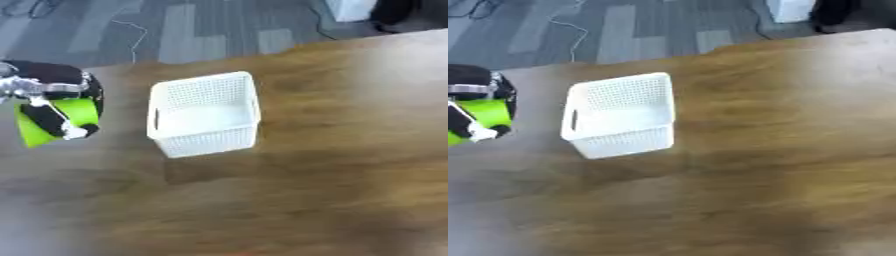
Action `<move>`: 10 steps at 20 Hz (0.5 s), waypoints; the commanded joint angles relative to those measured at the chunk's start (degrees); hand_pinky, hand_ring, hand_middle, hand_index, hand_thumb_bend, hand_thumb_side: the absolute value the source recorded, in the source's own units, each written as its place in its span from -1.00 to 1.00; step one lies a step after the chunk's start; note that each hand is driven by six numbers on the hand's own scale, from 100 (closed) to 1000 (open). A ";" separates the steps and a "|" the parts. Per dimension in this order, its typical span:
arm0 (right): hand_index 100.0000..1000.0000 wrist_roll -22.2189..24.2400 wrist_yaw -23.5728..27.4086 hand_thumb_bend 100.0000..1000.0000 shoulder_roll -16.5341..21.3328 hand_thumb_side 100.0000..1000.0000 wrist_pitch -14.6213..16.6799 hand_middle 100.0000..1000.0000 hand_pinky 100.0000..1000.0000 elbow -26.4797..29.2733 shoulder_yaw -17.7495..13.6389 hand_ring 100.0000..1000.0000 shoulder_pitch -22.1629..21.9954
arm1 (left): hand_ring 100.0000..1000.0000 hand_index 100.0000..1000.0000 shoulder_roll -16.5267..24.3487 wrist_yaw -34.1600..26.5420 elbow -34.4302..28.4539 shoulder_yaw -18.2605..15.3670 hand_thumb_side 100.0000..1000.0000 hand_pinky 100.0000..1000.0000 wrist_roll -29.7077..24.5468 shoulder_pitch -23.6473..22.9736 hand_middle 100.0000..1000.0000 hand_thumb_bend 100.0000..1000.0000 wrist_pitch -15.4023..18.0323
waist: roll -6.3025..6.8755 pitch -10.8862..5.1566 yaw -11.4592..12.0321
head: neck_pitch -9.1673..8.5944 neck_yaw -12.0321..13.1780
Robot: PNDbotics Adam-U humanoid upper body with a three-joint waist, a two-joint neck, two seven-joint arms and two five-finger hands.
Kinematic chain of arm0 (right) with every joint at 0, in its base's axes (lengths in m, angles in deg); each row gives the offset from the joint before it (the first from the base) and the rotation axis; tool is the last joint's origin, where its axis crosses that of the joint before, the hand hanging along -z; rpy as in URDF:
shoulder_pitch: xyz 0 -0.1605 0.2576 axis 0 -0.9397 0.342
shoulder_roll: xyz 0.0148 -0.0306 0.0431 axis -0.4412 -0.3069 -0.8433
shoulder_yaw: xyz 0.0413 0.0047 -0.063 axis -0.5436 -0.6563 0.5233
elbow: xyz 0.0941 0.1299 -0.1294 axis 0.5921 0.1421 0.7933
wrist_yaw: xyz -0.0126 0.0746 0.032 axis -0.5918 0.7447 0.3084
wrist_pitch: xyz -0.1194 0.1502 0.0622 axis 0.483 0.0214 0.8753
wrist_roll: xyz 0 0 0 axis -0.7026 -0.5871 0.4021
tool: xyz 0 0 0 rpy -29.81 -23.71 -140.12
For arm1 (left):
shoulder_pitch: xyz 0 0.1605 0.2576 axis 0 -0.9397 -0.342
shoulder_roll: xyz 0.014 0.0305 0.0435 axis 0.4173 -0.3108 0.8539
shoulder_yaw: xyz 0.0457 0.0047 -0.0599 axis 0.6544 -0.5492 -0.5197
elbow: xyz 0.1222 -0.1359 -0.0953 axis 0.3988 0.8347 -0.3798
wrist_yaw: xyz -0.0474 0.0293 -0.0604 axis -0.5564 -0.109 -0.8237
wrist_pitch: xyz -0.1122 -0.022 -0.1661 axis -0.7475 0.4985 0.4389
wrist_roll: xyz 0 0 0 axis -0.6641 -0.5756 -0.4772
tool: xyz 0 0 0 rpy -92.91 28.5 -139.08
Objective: Pick up objects on the table and place them in the box.
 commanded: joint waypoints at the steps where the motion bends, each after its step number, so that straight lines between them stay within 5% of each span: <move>1: 0.06 1.22 1.29 -0.53 0.47 1.00 0.13 -0.12 -0.42 0.75 0.84 -0.18 2.21 | -1.00 -0.82 1.02 1.26 0.72 -1.92 -0.67 -1.00 0.92 1.97 -1.00 -0.64 0.77 | 0.70 -0.03 -0.68 | -1.80 1.97; 10: 0.05 8.54 2.48 -0.57 -0.82 1.00 -1.67 -0.12 -0.44 0.75 2.36 -0.19 7.87 | -1.00 -0.83 0.34 4.29 1.09 -3.01 -0.69 -1.00 4.42 5.33 -1.00 -0.58 2.25 | 4.85 3.44 -5.87 | -5.76 3.80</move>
